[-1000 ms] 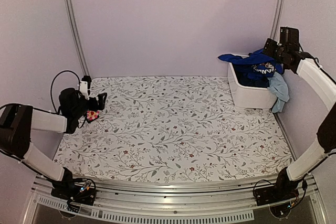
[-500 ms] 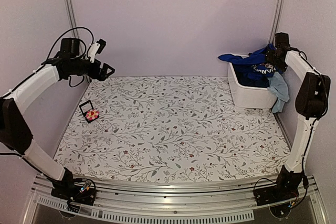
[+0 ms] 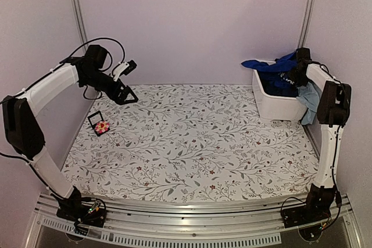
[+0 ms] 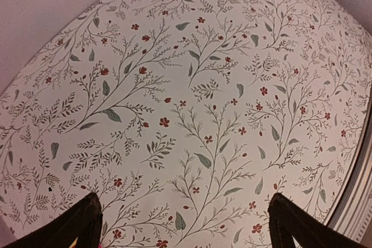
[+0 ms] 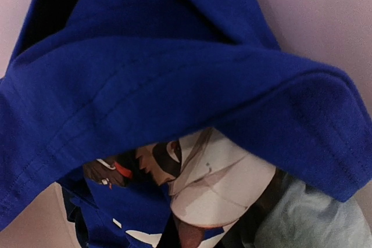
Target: Pin the brooch onto the clothing
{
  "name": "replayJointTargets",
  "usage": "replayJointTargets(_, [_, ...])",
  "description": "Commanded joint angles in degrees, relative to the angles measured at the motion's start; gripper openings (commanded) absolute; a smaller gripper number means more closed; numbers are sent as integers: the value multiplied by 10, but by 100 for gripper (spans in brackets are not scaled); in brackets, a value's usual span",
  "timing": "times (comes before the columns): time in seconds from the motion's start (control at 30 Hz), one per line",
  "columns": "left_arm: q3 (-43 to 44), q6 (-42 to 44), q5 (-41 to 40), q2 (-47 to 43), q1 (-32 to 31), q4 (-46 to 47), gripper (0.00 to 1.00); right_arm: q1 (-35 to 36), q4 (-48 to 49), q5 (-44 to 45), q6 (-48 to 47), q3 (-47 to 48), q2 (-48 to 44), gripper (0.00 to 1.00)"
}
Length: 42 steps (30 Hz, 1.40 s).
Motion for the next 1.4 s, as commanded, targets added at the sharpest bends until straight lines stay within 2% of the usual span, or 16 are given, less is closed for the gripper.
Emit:
replayJointTargets(0.0, [27,11,18,8,-5,-32,99,0,16,20,-48,15,-59,0])
replayJointTargets(0.17, [40,33,19,0,-4,-50,99,11,33,-52,-100,13,-137,0])
replayJointTargets(0.3, [41,52,20,-20,0,-60,99,47,72,-120,-121,11,-211,0])
replayJointTargets(0.5, [27,49,31,-65,25,-60,100,221,184,-187,-178,-15,-333,0])
replayJointTargets(0.63, [3,54,38,-109,48,-60,100,345,261,-280,-226,-63,-393,0])
replayJointTargets(0.77, [-36,76,26,-157,59,-61,100,400,375,-330,-167,-192,-440,0])
replayJointTargets(0.9, [-53,93,8,-175,63,-75,100,412,497,-329,-34,-370,-464,0])
replayJointTargets(0.97, [-69,102,-4,-181,63,-70,100,414,521,-315,22,-430,-447,0])
replayJointTargets(1.13, [-131,118,-8,-180,59,-36,100,415,473,-276,139,-464,-348,0])
replayJointTargets(1.23, [-171,119,-9,-172,42,-14,100,416,405,-298,185,-424,-256,2])
replayJointTargets(1.33, [-203,130,-10,-164,-5,-14,100,415,208,-294,168,-285,-153,39])
replayJointTargets(1.37, [-214,136,-9,-161,-27,-16,100,416,145,-281,143,-237,-117,46])
